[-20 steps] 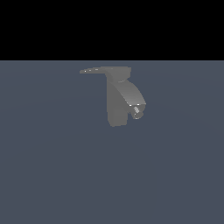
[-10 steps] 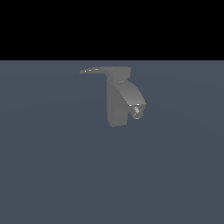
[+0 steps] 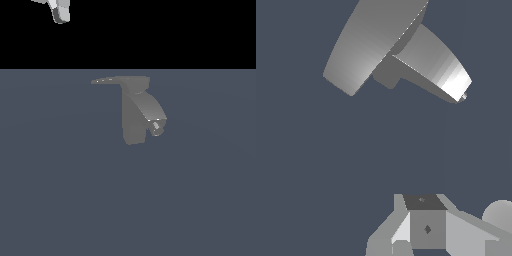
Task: Turn on the faucet by rotating a designated handle.
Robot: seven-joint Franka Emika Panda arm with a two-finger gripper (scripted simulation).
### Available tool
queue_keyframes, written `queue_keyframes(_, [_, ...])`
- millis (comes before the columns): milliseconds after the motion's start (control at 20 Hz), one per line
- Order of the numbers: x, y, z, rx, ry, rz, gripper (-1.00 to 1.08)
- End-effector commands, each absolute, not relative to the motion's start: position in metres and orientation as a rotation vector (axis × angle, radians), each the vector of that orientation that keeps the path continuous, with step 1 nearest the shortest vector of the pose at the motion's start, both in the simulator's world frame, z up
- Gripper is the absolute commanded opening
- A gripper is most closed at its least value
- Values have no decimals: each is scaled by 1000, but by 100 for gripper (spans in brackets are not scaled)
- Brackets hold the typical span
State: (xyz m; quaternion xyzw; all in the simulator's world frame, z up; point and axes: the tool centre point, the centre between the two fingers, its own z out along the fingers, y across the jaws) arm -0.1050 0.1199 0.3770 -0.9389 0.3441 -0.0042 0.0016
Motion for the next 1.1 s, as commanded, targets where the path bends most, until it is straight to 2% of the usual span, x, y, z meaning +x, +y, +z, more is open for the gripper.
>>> queue_keyframes(0, [-90, 125, 368, -2917, 1152, -12, -100])
queue_keyframes(1050, [41, 134, 292, -2611, 1742, -5, -100])
